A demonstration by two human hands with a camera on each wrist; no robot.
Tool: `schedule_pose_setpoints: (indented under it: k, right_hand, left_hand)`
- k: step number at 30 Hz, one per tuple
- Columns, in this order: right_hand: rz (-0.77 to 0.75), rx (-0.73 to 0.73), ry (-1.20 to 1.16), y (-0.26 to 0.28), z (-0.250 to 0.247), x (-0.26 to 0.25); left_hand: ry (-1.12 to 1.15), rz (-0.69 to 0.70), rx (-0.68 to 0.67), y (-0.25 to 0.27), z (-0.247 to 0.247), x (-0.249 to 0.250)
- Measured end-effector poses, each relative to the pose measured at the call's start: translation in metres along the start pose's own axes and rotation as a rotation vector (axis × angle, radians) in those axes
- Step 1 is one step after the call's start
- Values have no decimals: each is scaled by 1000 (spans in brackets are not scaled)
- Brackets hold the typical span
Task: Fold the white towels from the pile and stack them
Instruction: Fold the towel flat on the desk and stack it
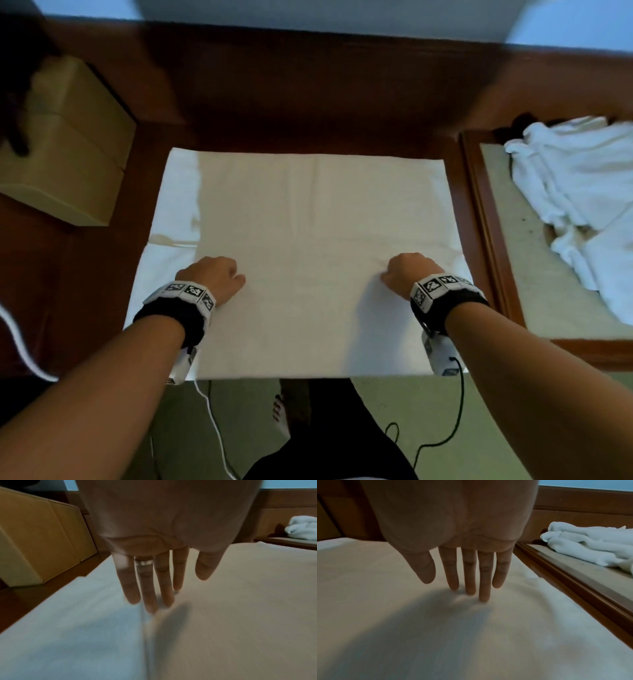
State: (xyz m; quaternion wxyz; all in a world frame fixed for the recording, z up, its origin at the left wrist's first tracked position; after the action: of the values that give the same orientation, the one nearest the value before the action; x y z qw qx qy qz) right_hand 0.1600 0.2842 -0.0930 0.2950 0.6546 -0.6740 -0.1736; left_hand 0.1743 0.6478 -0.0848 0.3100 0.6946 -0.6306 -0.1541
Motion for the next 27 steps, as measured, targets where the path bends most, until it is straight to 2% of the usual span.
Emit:
schedule_pose_setpoints:
  k: [3, 8, 12, 16, 19, 22, 24, 27]
  right_hand:
    - [8, 15, -69, -33, -31, 11]
    - [-12, 192, -173, -97, -80, 32]
    - [21, 254, -129, -146, -107, 49]
    - [10, 205, -48, -175, -114, 61]
    - [-13, 305, -9, -180, -113, 63]
    - [-30, 405, 15, -179, -112, 61]
    - [-30, 435, 36, -178, -114, 60]
    - [-15, 451, 0, -174, -129, 64]
  left_hand:
    - [61, 2, -6, -34, -35, 5]
    - [136, 29, 43, -97, -90, 23]
    - [45, 71, 130, -151, -116, 35]
    - [-166, 115, 111, -189, -111, 39]
    - [-201, 164, 151, -199, -107, 40]
    - [-198, 254, 323, -192, -113, 46]
    - [-244, 315, 400, -185, -119, 50]
    - [-226, 334, 445, -176, -138, 55]
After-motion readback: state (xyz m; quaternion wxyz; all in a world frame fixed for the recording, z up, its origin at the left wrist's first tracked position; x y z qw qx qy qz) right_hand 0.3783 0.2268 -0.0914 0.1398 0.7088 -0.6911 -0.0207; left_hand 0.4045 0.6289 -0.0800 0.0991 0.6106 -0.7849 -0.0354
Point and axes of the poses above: each hand's wrist, its own y-axis away from the middle knuckle, its own z-axis out of the palm, x = y × z, the point moved 6 cm from there along -y, towards the middle knuckle, and after that the axes turned 11 degrees about y, right-handed, at the moved point
